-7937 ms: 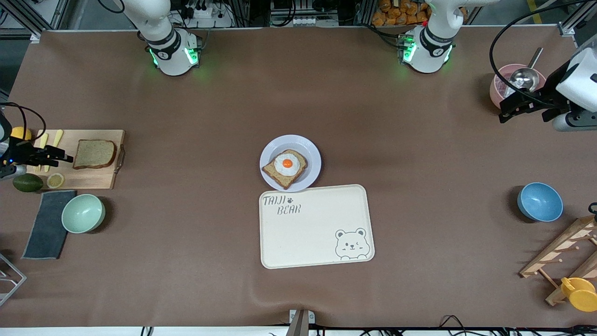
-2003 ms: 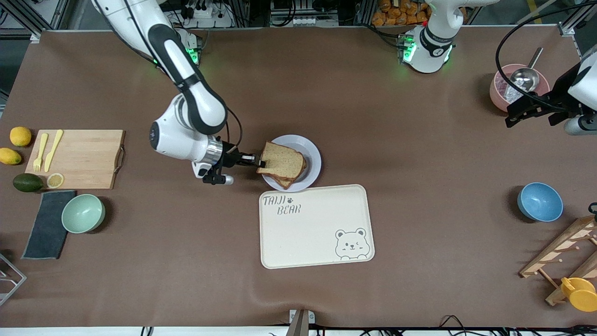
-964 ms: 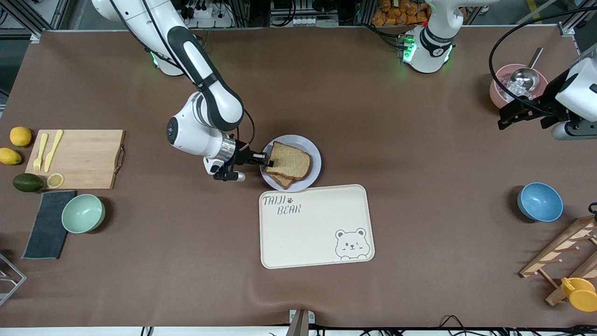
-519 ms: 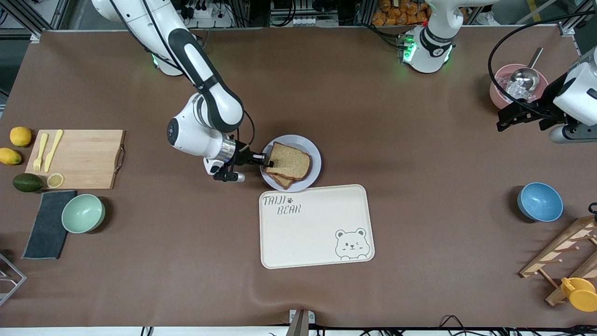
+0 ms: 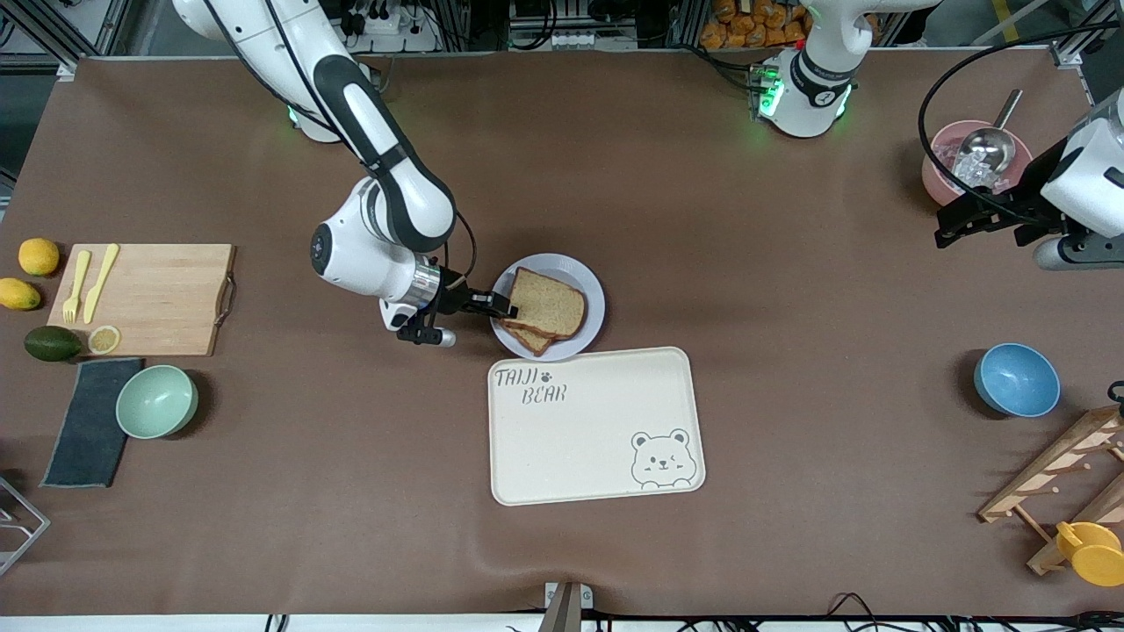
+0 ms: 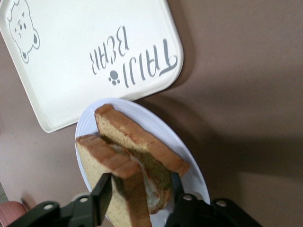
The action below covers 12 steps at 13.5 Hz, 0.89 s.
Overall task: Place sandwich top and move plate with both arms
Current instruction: 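Lower the bread slice onto the egg and open the right gripper, then withdraw the right gripper while the left gripper reaches toward the plate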
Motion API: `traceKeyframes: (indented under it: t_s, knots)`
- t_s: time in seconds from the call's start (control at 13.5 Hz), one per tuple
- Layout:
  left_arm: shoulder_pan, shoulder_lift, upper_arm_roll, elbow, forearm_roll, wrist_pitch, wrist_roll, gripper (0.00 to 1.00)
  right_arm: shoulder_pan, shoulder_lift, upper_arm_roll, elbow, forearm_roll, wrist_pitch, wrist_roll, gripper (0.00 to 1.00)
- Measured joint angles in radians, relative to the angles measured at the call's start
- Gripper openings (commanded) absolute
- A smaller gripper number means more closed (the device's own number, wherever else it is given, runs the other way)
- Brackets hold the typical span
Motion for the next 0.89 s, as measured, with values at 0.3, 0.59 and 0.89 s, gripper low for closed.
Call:
traceKeyframes:
  t_s: [0.3,0.59,0.89]
  knots:
    - [-0.005,0.013,-0.003,0.0,-0.004,0.01,0.0,1.0,-0.022,0.0,-0.011,0.006,-0.001,-0.006,0.0,0.65]
    - [-0.008,0.017,-0.003,0.0,-0.029,0.012,0.0,1.0,-0.102,-0.007,-0.026,0.024,-0.109,-0.113,0.0,0.66]
    - [-0.003,0.027,-0.001,-0.003,-0.099,0.012,0.0,1.0,-0.202,-0.021,-0.12,0.114,-0.275,-0.386,0.001,0.74]
